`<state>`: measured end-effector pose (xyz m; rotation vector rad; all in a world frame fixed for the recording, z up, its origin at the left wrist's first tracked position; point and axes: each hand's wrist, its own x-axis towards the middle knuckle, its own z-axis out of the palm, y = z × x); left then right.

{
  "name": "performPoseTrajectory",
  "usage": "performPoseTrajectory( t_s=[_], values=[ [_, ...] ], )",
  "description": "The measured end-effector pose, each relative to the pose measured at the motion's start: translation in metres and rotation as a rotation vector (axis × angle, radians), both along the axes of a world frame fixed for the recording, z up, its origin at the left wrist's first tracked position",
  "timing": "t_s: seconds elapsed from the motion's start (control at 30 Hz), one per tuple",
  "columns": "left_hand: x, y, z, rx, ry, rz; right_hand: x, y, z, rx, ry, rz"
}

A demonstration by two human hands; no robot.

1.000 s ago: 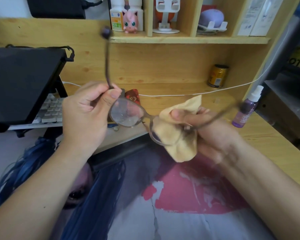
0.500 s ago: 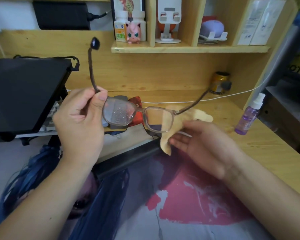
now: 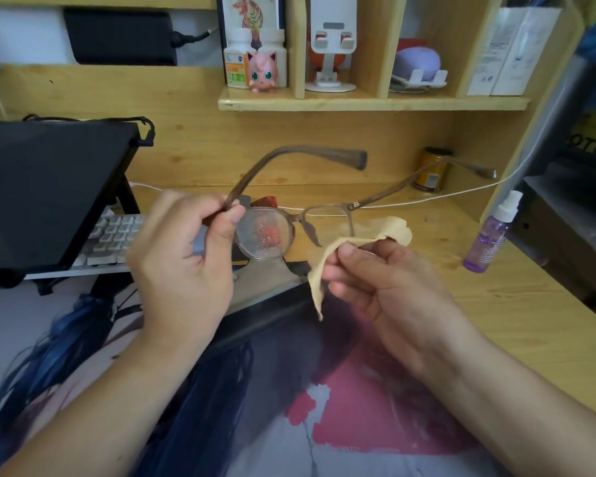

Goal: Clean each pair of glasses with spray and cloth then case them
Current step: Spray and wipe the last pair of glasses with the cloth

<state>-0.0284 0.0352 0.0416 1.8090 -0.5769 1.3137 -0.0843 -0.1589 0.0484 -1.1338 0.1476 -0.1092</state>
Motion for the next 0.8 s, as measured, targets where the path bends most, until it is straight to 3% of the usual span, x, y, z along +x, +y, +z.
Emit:
performPoseTrajectory(
  t_s=[0.1,0.2,0.33,0.47,0.67,0.8],
  values=[
    [-0.002,-0.002,-0.001,0.033,-0.012,-0.054,0.006,-0.004,-0.004,-0.120,0.015,-0.082],
    [-0.005,-0.004,-0.002,0.042,0.024,-0.102,0.008,-0.006,-0.006,-0.087,-0.003,-0.065],
    [-0.005,-0.005,-0.002,0.064,0.071,-0.131,0.008,-0.010,-0.002,0.095,-0.055,0.083],
    [-0.004,-0.003,0.000,0.062,0.080,-0.175,0.010,-0.012,-0.005,0.077,-0.071,0.245],
    [-0.009,-0.010,-0.001,0.129,0.076,-0.177,0.010,-0.013,-0.004,-0.058,-0.104,0.050],
    [-0.004,-0.005,-0.002,0.084,0.117,-0.181,0.012,-0.012,-0.004,0.131,-0.132,0.190]
  ],
)
